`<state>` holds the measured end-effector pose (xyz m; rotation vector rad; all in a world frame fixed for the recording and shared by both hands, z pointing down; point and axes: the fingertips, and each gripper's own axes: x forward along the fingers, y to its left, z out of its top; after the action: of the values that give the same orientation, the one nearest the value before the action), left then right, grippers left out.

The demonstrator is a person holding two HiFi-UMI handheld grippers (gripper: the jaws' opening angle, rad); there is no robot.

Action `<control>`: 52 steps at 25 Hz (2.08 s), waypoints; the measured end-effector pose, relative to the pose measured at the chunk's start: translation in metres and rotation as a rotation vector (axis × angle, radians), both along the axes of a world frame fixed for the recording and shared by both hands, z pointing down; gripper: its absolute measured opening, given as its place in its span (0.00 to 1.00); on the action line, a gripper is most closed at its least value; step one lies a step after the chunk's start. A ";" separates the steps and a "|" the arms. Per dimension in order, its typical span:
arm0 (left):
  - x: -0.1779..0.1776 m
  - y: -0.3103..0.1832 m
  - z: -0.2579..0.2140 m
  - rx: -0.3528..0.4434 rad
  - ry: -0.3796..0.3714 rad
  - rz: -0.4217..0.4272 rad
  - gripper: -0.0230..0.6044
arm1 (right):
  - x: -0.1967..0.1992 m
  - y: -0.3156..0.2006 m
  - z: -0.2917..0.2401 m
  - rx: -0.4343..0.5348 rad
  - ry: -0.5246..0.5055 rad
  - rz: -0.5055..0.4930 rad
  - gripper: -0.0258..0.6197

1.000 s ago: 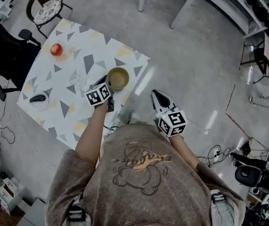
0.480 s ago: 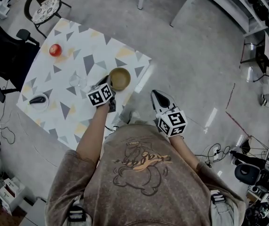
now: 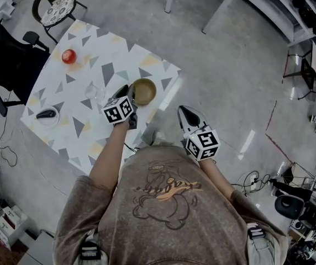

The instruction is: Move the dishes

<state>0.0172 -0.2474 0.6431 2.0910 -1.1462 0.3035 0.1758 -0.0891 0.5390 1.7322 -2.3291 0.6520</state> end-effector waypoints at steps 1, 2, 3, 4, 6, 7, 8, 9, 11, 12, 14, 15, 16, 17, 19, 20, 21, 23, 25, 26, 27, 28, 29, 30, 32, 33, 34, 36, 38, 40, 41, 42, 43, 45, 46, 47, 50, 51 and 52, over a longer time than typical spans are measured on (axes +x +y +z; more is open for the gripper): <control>0.000 0.000 -0.005 0.014 0.001 0.003 0.20 | -0.001 0.000 -0.001 0.002 0.000 -0.003 0.05; 0.000 -0.001 -0.011 0.031 0.003 0.006 0.20 | -0.002 0.000 -0.002 0.005 -0.001 -0.006 0.05; 0.000 -0.001 -0.018 0.048 0.006 0.010 0.20 | -0.003 0.001 -0.002 0.008 -0.001 -0.008 0.05; 0.001 -0.001 -0.025 0.066 0.009 0.015 0.20 | -0.005 0.001 -0.003 0.011 -0.001 -0.011 0.05; 0.001 0.001 -0.041 0.103 0.020 0.027 0.20 | -0.007 0.002 -0.004 0.017 0.000 -0.017 0.05; 0.001 0.002 -0.049 0.122 0.025 0.032 0.20 | -0.008 0.002 -0.005 0.020 0.001 -0.020 0.05; 0.000 0.004 -0.057 0.140 0.031 0.037 0.20 | -0.010 0.003 -0.006 0.024 0.002 -0.023 0.05; -0.001 0.006 -0.065 0.157 0.035 0.041 0.20 | -0.011 0.002 -0.007 0.028 0.002 -0.027 0.05; -0.004 0.010 -0.081 0.190 0.045 0.045 0.20 | -0.014 0.001 -0.009 0.036 0.002 -0.036 0.05; -0.007 0.013 -0.089 0.205 0.050 0.044 0.20 | -0.016 0.001 -0.010 0.041 0.001 -0.041 0.05; -0.014 0.021 -0.104 0.235 0.060 0.038 0.20 | -0.021 0.000 -0.012 0.051 0.000 -0.055 0.05; -0.017 0.025 -0.111 0.251 0.064 0.035 0.20 | -0.024 0.000 -0.014 0.056 -0.001 -0.062 0.05; -0.021 0.029 -0.118 0.265 0.069 0.033 0.20 | -0.027 0.000 -0.015 0.061 -0.003 -0.070 0.05; -0.024 0.034 -0.124 0.278 0.074 0.032 0.20 | -0.030 0.000 -0.017 0.067 -0.004 -0.078 0.05; -0.031 0.043 -0.136 0.300 0.085 0.028 0.20 | -0.037 -0.001 -0.021 0.079 -0.007 -0.093 0.05; -0.034 0.048 -0.141 0.310 0.089 0.024 0.20 | -0.041 -0.001 -0.023 0.084 -0.009 -0.101 0.05; -0.038 0.053 -0.146 0.320 0.090 0.021 0.20 | -0.045 -0.002 -0.024 0.090 -0.010 -0.110 0.05; -0.045 0.064 -0.157 0.343 0.089 0.023 0.20 | -0.053 -0.002 -0.028 0.100 -0.014 -0.131 0.05; -0.050 0.077 -0.167 0.366 0.080 0.036 0.20 | -0.061 -0.003 -0.032 0.109 -0.014 -0.151 0.05; -0.052 0.084 -0.172 0.380 0.071 0.047 0.21 | -0.064 -0.003 -0.033 0.112 -0.015 -0.160 0.05; -0.054 0.090 -0.177 0.395 0.057 0.057 0.21 | -0.068 -0.003 -0.035 0.115 -0.015 -0.167 0.05; -0.056 0.097 -0.181 0.411 0.042 0.066 0.21 | -0.071 -0.003 -0.036 0.118 -0.016 -0.174 0.05; -0.059 0.103 -0.183 0.425 0.026 0.072 0.21 | -0.074 -0.003 -0.037 0.122 -0.017 -0.181 0.05; -0.062 0.108 -0.185 0.437 0.013 0.075 0.21 | -0.077 -0.003 -0.039 0.125 -0.018 -0.189 0.05; -0.067 0.118 -0.185 0.450 -0.010 0.077 0.21 | -0.082 -0.003 -0.041 0.130 -0.019 -0.200 0.05; -0.071 0.122 -0.184 0.455 -0.022 0.075 0.21 | -0.083 -0.003 -0.041 0.131 -0.020 -0.203 0.05; -0.074 0.126 -0.183 0.461 -0.034 0.071 0.21 | -0.085 -0.002 -0.041 0.132 -0.022 -0.205 0.05; -0.083 0.132 -0.181 0.470 -0.048 0.055 0.21 | -0.086 -0.002 -0.041 0.134 -0.023 -0.207 0.05; -0.091 0.136 -0.178 0.469 -0.048 0.031 0.21 | -0.088 -0.002 -0.042 0.138 -0.024 -0.210 0.05; -0.099 0.137 -0.174 0.457 -0.049 0.003 0.21 | -0.089 -0.004 -0.043 0.142 -0.027 -0.212 0.05; -0.102 0.137 -0.171 0.452 -0.052 -0.010 0.20 | -0.089 -0.004 -0.043 0.144 -0.028 -0.214 0.05; -0.105 0.138 -0.169 0.449 -0.058 -0.021 0.18 | -0.090 -0.005 -0.043 0.146 -0.029 -0.216 0.05; -0.107 0.138 -0.166 0.450 -0.069 -0.029 0.16 | -0.090 -0.005 -0.043 0.148 -0.029 -0.218 0.05; -0.110 0.139 -0.160 0.454 -0.096 -0.037 0.13 | -0.091 -0.005 -0.043 0.152 -0.031 -0.221 0.05; -0.110 0.140 -0.157 0.454 -0.108 -0.039 0.11 | -0.091 -0.005 -0.043 0.154 -0.032 -0.222 0.05; -0.110 0.140 -0.154 0.451 -0.118 -0.040 0.11 | -0.090 -0.005 -0.042 0.155 -0.032 -0.224 0.05; -0.111 0.140 -0.145 0.444 -0.137 -0.044 0.08 | -0.090 -0.006 -0.040 0.153 -0.030 -0.227 0.05; -0.111 0.140 -0.142 0.443 -0.139 -0.044 0.08 | -0.090 -0.006 -0.039 0.151 -0.028 -0.227 0.05; -0.111 0.140 -0.139 0.442 -0.140 -0.044 0.08 | -0.090 -0.006 -0.037 0.150 -0.025 -0.227 0.05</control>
<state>-0.0935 -0.1078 0.5037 2.4502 -1.4441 0.1889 0.0863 -0.0953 0.5015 1.4888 -2.6003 0.4739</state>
